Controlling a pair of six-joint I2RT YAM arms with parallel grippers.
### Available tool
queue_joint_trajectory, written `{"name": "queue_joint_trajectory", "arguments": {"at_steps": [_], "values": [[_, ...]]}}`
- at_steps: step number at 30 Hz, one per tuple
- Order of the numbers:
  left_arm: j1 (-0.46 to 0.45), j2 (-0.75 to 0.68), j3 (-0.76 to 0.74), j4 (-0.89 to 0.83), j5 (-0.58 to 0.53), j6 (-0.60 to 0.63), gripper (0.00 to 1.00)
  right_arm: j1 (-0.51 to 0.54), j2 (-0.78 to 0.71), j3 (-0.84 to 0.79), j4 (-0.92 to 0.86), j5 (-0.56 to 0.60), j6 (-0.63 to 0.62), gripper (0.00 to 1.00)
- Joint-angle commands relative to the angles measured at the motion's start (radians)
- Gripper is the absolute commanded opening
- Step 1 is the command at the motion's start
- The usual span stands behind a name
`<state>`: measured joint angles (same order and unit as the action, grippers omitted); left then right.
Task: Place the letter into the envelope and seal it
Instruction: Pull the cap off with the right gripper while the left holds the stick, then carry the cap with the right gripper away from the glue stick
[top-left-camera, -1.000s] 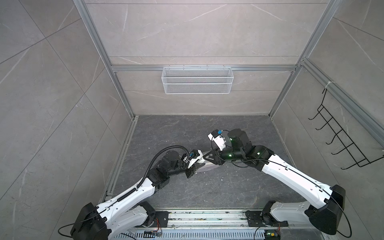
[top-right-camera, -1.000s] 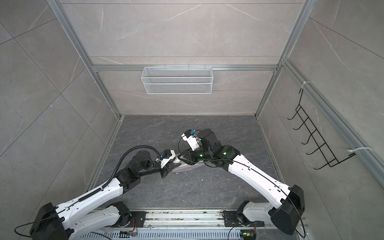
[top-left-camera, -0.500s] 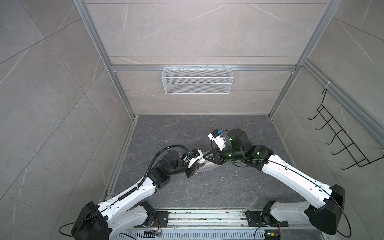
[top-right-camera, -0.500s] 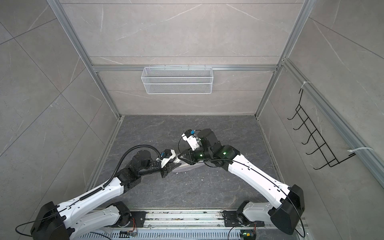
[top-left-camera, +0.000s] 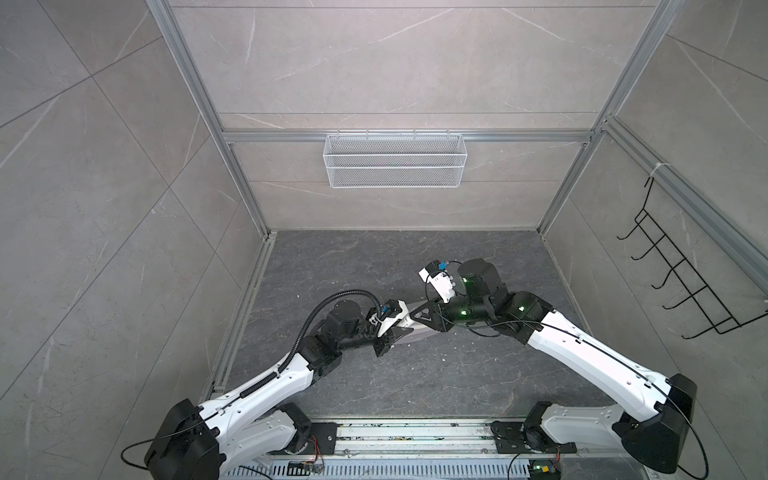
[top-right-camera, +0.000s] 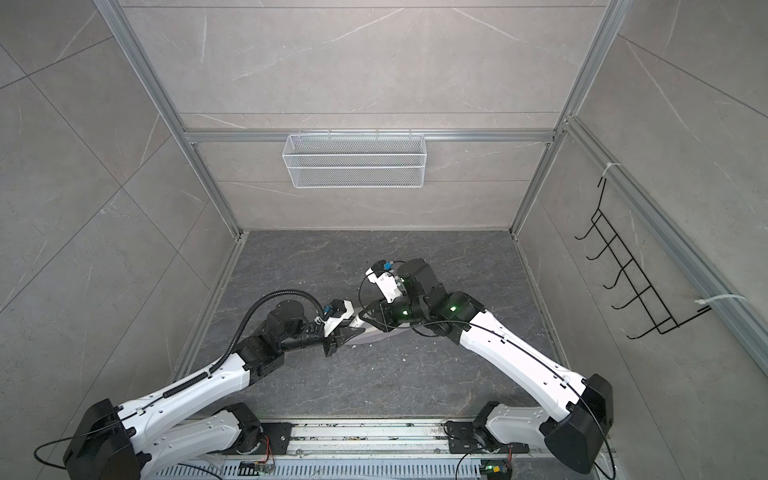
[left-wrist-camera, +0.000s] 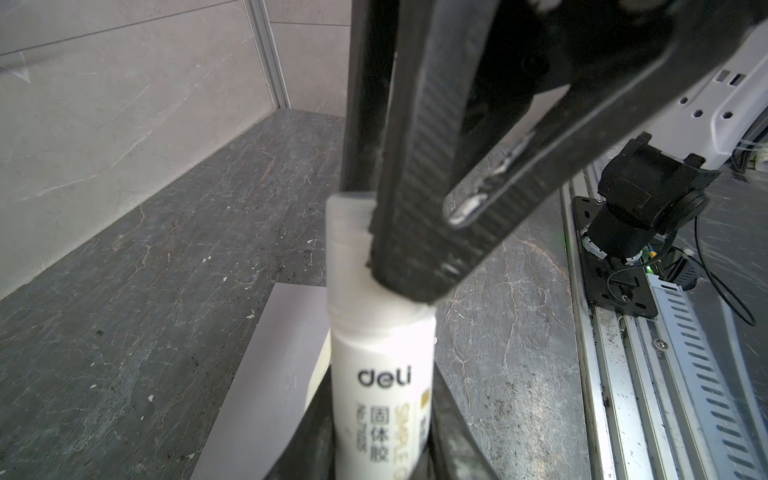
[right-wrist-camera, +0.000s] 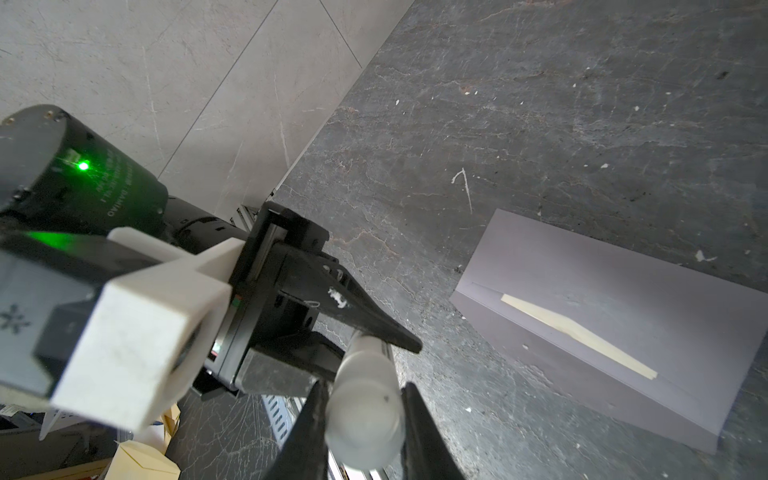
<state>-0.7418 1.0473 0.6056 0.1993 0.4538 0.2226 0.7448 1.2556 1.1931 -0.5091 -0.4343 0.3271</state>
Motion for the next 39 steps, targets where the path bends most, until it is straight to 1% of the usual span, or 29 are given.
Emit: {"name": "queue_joint_trajectory", "arguments": {"at_steps": [1,14,18,21,24,29,33,39], "values": [[0.000,0.011,0.019,-0.013,0.019,0.013,0.00,-0.016,-0.049,0.015,0.011,0.029,-0.026,0.15],[0.001,0.022,0.023,-0.015,0.024,0.012,0.00,-0.049,-0.093,0.012,-0.004,0.038,-0.031,0.15],[0.000,0.022,0.025,-0.019,0.026,0.009,0.00,-0.059,-0.093,0.009,-0.014,0.062,-0.035,0.15],[0.000,0.020,0.028,-0.021,0.027,0.007,0.00,-0.068,-0.088,0.011,-0.033,0.096,-0.043,0.15],[0.000,0.019,0.028,-0.023,0.027,0.007,0.00,-0.079,-0.074,0.023,-0.066,0.155,-0.056,0.16],[0.000,0.019,0.029,-0.027,0.028,0.007,0.00,-0.096,-0.021,0.059,-0.144,0.309,-0.088,0.16],[0.000,0.018,0.027,-0.028,0.028,0.005,0.00,-0.122,0.037,0.075,-0.176,0.406,-0.114,0.16],[0.000,0.012,0.027,-0.034,0.029,0.006,0.00,-0.212,0.143,0.082,-0.156,0.426,-0.138,0.16]]}}
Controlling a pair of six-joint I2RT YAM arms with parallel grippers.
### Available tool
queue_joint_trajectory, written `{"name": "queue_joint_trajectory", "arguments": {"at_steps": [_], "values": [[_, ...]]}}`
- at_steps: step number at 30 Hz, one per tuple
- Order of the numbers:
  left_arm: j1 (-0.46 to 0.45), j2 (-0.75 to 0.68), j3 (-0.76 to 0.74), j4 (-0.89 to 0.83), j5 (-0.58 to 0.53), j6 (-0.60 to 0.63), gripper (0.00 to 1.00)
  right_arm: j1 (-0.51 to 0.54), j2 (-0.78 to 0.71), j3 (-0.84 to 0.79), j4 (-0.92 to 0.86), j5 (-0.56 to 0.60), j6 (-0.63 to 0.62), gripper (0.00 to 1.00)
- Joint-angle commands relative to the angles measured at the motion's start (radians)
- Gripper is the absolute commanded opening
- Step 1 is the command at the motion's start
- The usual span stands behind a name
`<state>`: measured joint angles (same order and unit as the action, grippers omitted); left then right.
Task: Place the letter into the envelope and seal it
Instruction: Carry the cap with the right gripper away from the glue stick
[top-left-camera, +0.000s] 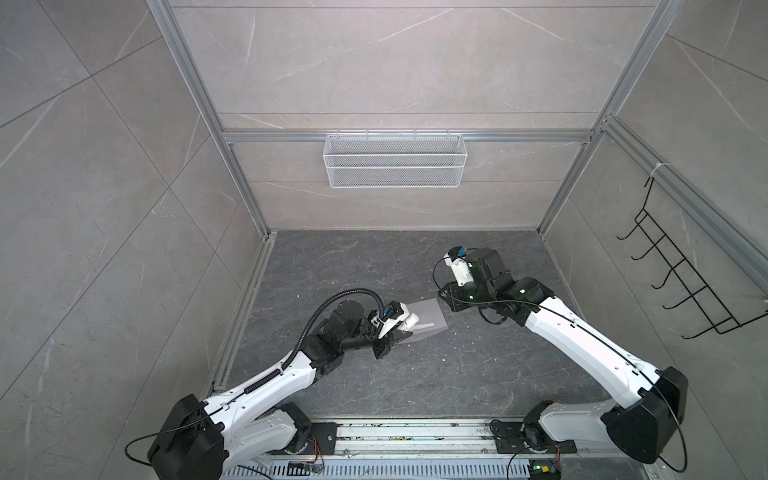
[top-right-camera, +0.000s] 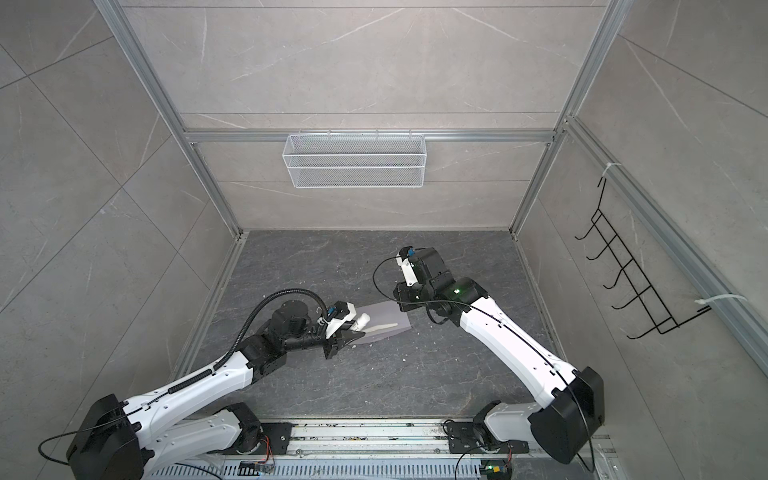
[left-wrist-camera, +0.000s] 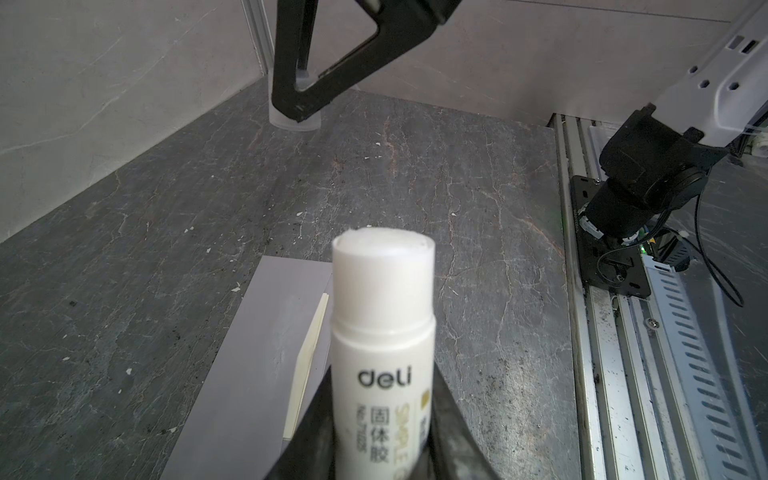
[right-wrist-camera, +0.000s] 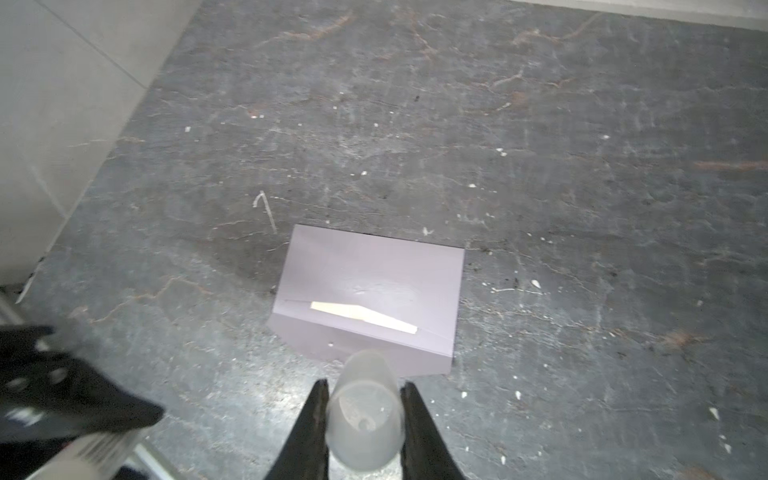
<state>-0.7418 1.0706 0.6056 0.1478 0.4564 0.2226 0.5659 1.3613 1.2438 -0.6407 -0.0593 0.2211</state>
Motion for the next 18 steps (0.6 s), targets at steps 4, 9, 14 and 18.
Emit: {"name": "queue_joint_trajectory", "arguments": {"at_steps": [4,9,14,18], "values": [[0.000,-0.017,0.026,0.012,0.025,0.006,0.00,-0.091,0.108,0.038,0.003,0.059,-0.053,0.16],[0.001,-0.026,0.023,0.009,0.023,0.007,0.00,-0.165,0.213,0.060,0.046,0.067,-0.070,0.16],[0.000,-0.030,0.019,0.008,0.022,0.006,0.00,-0.228,0.326,0.098,0.077,0.046,-0.074,0.16],[0.000,-0.032,0.019,0.007,0.022,0.006,0.00,-0.268,0.408,0.130,0.102,0.026,-0.068,0.15]]}}
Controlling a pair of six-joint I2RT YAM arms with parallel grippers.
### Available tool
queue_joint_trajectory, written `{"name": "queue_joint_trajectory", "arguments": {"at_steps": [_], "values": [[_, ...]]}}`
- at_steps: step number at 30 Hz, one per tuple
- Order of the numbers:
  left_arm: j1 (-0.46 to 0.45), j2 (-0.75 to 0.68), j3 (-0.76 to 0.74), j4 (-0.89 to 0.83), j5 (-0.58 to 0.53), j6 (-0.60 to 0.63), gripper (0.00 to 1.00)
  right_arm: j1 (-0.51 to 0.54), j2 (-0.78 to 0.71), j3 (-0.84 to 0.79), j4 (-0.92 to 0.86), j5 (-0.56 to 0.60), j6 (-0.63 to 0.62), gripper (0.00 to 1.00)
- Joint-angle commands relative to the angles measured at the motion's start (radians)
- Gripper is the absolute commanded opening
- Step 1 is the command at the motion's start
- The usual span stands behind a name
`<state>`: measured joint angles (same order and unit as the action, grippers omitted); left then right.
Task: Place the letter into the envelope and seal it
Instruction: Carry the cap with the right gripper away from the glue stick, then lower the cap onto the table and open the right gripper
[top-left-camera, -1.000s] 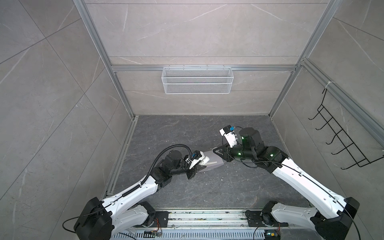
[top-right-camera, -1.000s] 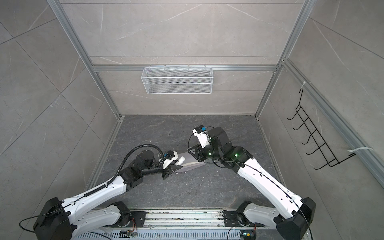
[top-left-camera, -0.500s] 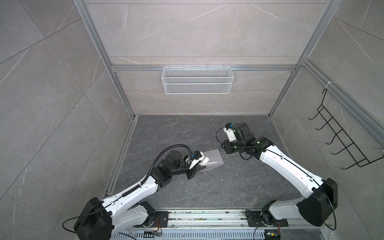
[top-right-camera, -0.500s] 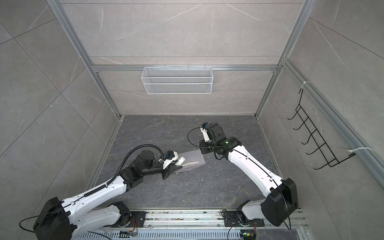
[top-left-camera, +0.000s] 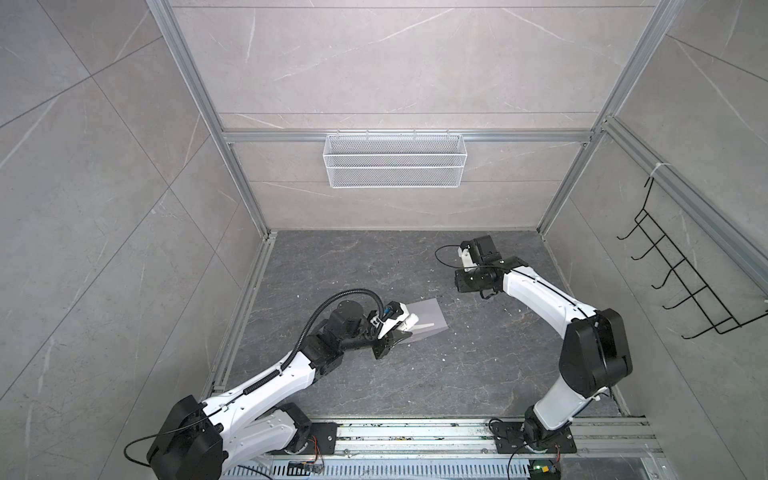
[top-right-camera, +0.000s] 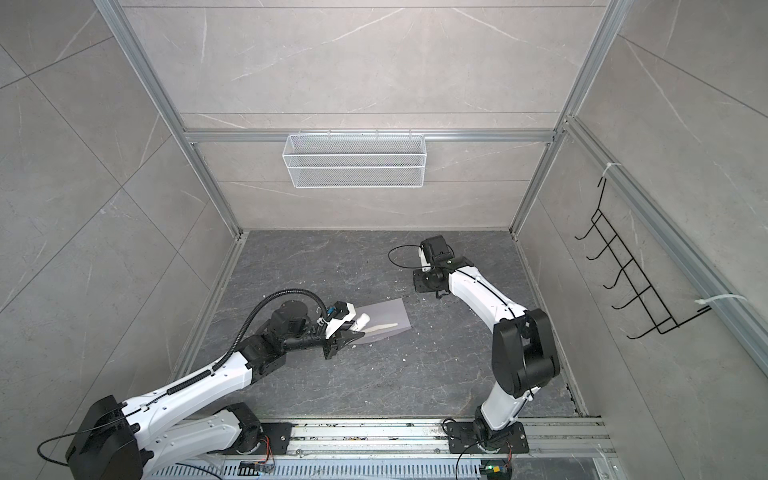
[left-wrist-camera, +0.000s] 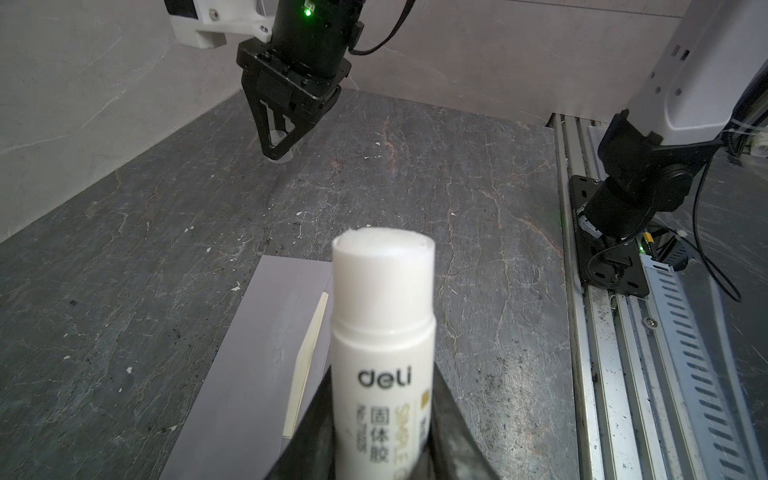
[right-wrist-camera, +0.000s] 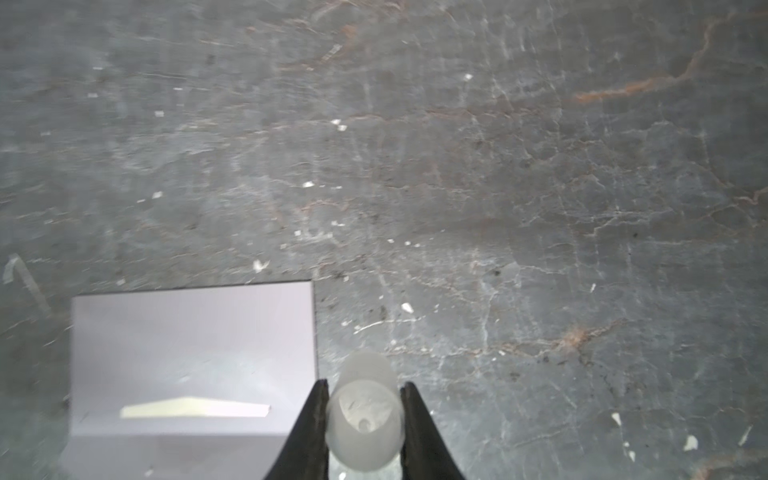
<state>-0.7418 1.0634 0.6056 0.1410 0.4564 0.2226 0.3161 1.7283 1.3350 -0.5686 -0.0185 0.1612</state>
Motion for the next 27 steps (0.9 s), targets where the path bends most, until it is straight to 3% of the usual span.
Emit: {"name": "queue_joint_trajectory", "arguments": {"at_steps": [1,14,27], "values": [[0.000,-0.024,0.020,0.014,0.024,0.005,0.00,-0.027,0.062,0.048,0.033,-0.018,-0.007,0.15],[0.000,-0.023,0.027,0.012,0.026,0.004,0.00,-0.113,0.279,0.167,0.049,-0.008,-0.008,0.14],[0.000,-0.008,0.039,0.006,0.035,0.000,0.00,-0.139,0.382,0.235,0.023,0.015,-0.016,0.14]]}}
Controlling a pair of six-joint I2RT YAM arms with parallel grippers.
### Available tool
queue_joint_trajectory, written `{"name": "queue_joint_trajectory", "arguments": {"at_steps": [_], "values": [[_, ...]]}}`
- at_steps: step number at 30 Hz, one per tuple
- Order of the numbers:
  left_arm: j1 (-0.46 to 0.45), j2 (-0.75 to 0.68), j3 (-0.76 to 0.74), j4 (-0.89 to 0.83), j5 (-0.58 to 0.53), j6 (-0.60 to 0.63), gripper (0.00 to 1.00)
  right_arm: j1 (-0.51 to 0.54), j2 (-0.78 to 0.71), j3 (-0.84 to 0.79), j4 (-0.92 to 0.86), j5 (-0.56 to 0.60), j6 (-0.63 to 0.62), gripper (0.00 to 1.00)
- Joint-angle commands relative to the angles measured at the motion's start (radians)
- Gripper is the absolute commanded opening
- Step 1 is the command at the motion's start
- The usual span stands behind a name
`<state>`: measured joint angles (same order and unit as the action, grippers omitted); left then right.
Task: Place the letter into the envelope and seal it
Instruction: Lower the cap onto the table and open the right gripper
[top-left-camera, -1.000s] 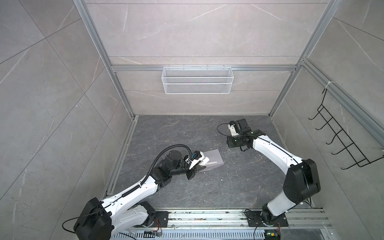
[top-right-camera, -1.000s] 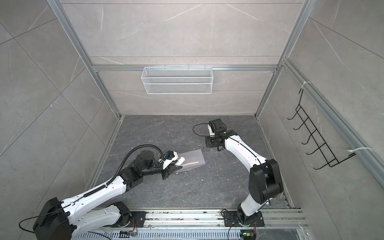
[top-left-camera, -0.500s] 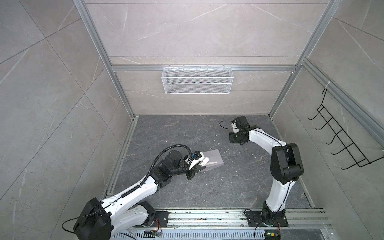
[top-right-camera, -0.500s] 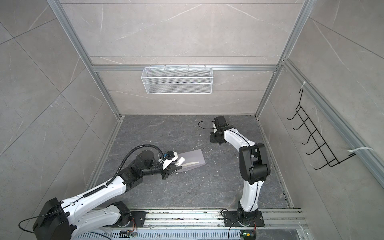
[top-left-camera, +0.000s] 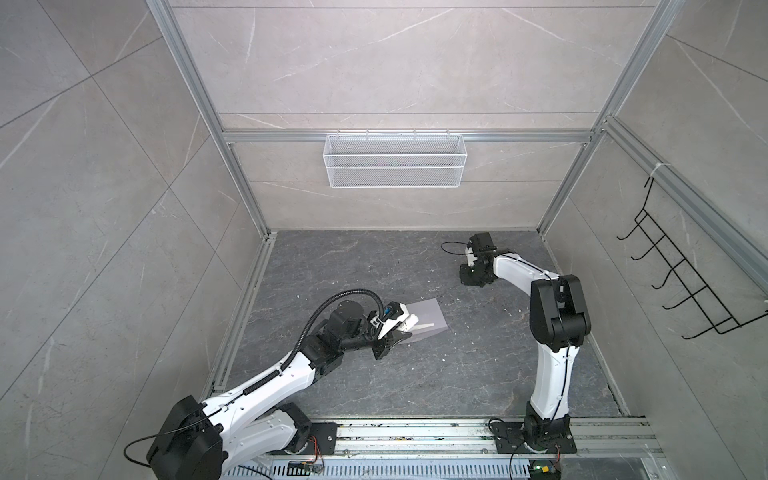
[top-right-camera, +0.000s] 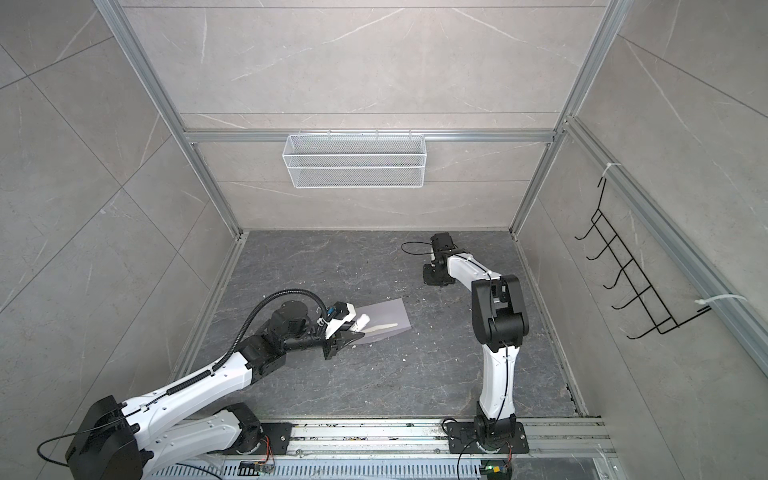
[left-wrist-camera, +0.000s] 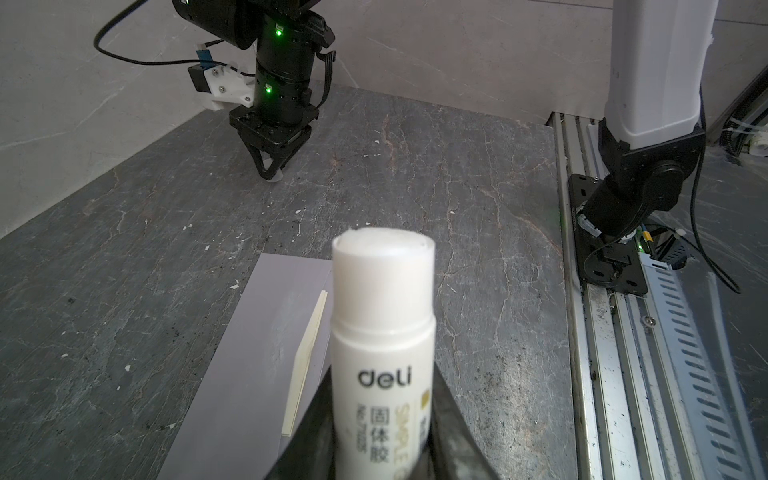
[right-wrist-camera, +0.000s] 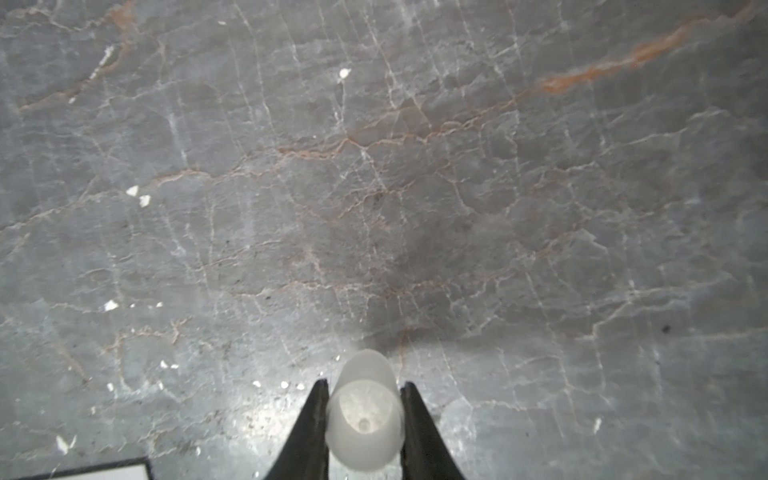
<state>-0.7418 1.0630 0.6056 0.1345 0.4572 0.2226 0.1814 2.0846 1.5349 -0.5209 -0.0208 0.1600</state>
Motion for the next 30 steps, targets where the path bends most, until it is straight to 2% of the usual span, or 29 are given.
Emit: {"name": "queue_joint_trajectory", "arguments": {"at_steps": [1,20,30], "values": [[0.000,-0.007,0.040,0.012,0.034,0.001,0.00,-0.005,0.027,0.037,-0.025,0.020,-0.016,0.14],[0.000,-0.009,0.040,0.013,0.040,-0.009,0.00,-0.007,0.093,0.100,-0.130,0.024,-0.044,0.18],[-0.001,-0.012,0.040,0.012,0.036,-0.012,0.00,-0.008,0.094,0.103,-0.142,0.007,-0.045,0.31]]}}
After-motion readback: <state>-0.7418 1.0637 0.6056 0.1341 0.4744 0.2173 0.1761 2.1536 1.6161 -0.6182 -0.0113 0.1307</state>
